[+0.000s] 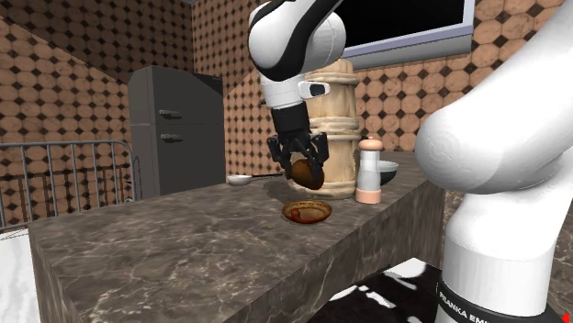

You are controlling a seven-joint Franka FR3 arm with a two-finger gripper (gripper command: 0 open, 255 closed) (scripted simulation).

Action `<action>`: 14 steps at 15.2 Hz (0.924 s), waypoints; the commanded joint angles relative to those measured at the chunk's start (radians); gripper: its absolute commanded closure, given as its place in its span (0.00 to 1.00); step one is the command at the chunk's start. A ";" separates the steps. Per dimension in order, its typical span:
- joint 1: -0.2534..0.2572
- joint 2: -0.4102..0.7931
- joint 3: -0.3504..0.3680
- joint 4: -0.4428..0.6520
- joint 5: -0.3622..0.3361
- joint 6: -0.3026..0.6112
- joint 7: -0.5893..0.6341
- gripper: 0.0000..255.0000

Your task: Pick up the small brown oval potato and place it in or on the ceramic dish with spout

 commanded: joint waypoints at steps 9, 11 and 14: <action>-0.010 0.048 0.027 -0.050 -0.006 0.094 0.031 1.00; -0.010 0.048 0.027 -0.050 -0.006 0.094 0.031 1.00; -0.010 0.048 0.027 -0.050 -0.006 0.094 0.031 0.00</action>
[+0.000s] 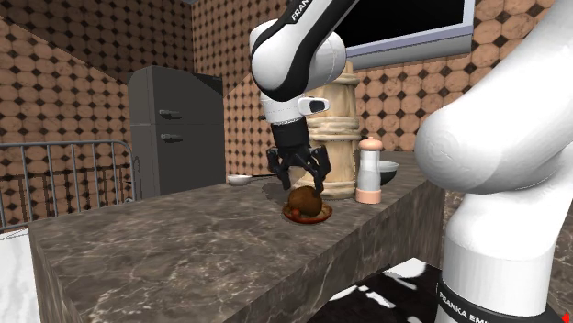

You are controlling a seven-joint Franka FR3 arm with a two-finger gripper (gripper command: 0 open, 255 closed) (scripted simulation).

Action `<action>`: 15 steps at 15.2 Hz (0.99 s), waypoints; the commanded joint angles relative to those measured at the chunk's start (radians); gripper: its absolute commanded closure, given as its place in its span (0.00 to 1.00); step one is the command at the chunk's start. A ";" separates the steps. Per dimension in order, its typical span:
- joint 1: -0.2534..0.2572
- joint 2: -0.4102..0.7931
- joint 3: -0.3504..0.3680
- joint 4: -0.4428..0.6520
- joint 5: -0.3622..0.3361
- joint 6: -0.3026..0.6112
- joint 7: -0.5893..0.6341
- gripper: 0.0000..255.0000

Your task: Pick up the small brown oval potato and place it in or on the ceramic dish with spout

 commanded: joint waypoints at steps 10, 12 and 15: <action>0.028 -0.062 -0.016 0.091 0.021 -0.153 -0.016 0.00; 0.028 -0.062 -0.016 0.091 0.021 -0.153 -0.016 0.00; 0.028 -0.062 -0.016 0.091 0.021 -0.153 -0.016 0.00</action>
